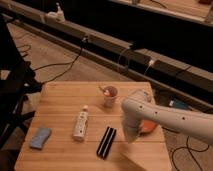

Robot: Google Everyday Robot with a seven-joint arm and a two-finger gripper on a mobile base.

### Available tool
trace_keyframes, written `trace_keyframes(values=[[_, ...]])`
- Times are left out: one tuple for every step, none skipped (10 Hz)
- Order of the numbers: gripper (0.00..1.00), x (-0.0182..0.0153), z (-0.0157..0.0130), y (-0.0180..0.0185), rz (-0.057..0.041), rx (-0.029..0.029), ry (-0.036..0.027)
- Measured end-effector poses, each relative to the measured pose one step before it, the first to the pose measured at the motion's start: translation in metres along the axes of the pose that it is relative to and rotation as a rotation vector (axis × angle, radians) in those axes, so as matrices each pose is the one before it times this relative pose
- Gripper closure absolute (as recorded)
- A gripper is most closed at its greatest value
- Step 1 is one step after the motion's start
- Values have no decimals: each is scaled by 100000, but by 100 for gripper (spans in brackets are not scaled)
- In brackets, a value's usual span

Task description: Push the eraser across the table

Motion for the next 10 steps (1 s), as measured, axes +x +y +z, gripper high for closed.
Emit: trace_keyframes(values=[[100,-1138,1115,-291,-2481,-1752,-1131],[100,-1246,1149,-437,-3027,-1842,-1177],[100,-930,739,-461,-2415,-1066,-881],[100,-1001,789,-556,-2628,-1286,-1014],[100,-940,710,-752,-2773,-1308,-636],[100,-550,267,-610,-1684,-408,-370],[100,-598,128,-846,-2243,21,-298],[100,-574,-125,-1057,-2387,560,-30],[100,-488,-431,-1420,-2402,1646,351],[100,-178,-340,-1187,-1601,1503,808]])
